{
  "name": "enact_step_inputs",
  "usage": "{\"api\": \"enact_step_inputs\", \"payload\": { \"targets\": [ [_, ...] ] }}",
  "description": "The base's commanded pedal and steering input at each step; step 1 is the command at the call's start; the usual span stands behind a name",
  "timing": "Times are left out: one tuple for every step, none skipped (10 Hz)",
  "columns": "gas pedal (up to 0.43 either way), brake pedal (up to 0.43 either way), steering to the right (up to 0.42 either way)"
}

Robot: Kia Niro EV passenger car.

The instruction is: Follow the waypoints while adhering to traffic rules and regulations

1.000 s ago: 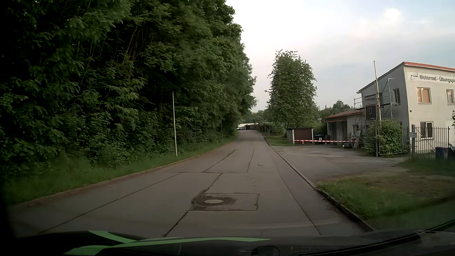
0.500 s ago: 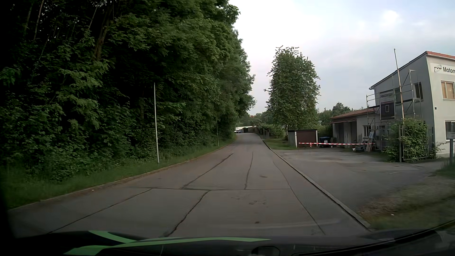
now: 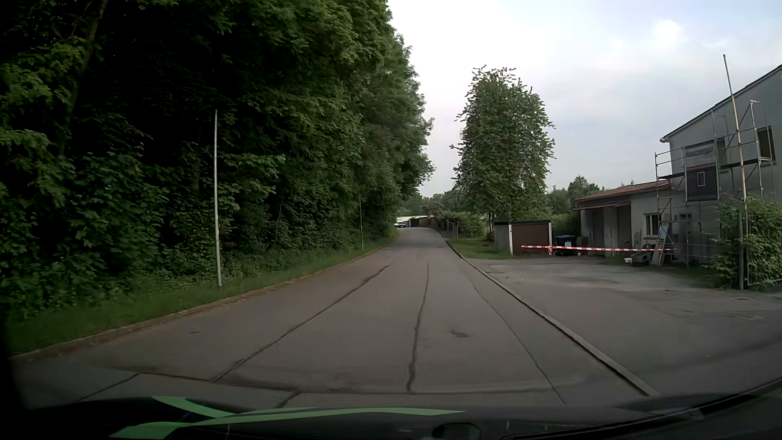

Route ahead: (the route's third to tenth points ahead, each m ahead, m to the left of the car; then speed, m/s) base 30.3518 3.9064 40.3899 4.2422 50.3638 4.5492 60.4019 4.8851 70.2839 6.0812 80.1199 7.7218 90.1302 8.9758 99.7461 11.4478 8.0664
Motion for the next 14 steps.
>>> {"api": "enact_step_inputs", "payload": {
  "targets": [
    [0.028, 0.0, 0.01],
    [0.047, 0.0, 0.01],
    [0.047, 0.0, 0.008],
    [0.059, 0.0, 0.006],
    [0.067, 0.0, 0.006],
    [0.098, 0.0, 0.005],
    [0.098, 0.0, 0.005],
    [0.098, 0.0, 0.004],
    [0.098, 0.0, 0.004],
    [0.098, 0.0, 0.003],
    [0.087, 0.0, 0.003],
    [0.087, 0.0, 0.002],
    [0.087, 0.0, 0.001],
    [0.087, 0.0, -0.001]
  ]
}}
